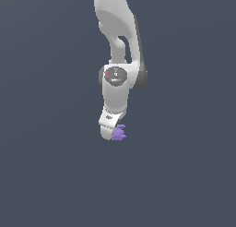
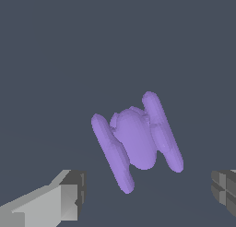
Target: Pick up the object and move it to a goal position.
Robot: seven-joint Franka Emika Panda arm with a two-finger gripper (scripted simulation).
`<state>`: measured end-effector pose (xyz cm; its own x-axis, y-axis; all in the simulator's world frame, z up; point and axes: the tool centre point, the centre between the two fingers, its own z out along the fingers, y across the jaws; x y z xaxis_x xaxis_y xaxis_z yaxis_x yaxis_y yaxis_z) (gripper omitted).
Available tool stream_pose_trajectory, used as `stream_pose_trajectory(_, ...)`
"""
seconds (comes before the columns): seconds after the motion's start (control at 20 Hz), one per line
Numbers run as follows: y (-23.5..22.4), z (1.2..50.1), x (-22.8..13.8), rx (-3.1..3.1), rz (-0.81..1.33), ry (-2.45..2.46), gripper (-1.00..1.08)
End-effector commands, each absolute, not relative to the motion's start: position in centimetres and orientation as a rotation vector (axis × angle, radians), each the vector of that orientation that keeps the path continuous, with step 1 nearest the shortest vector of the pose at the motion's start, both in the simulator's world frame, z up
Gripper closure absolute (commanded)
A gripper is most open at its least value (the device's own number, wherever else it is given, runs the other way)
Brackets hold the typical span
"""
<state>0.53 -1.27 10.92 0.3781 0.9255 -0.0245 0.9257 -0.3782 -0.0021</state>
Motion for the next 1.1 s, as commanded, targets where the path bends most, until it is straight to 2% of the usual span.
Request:
stream_pose_trajectory(0.0, -1.1, 10.6, 0.6, 2.536, -0.029, 1.837, -0.92)
stream_pose_trajectory(1.05, -0.5, 9.1, 1.0, 2.202, 0.0, 2.241, -0.92)
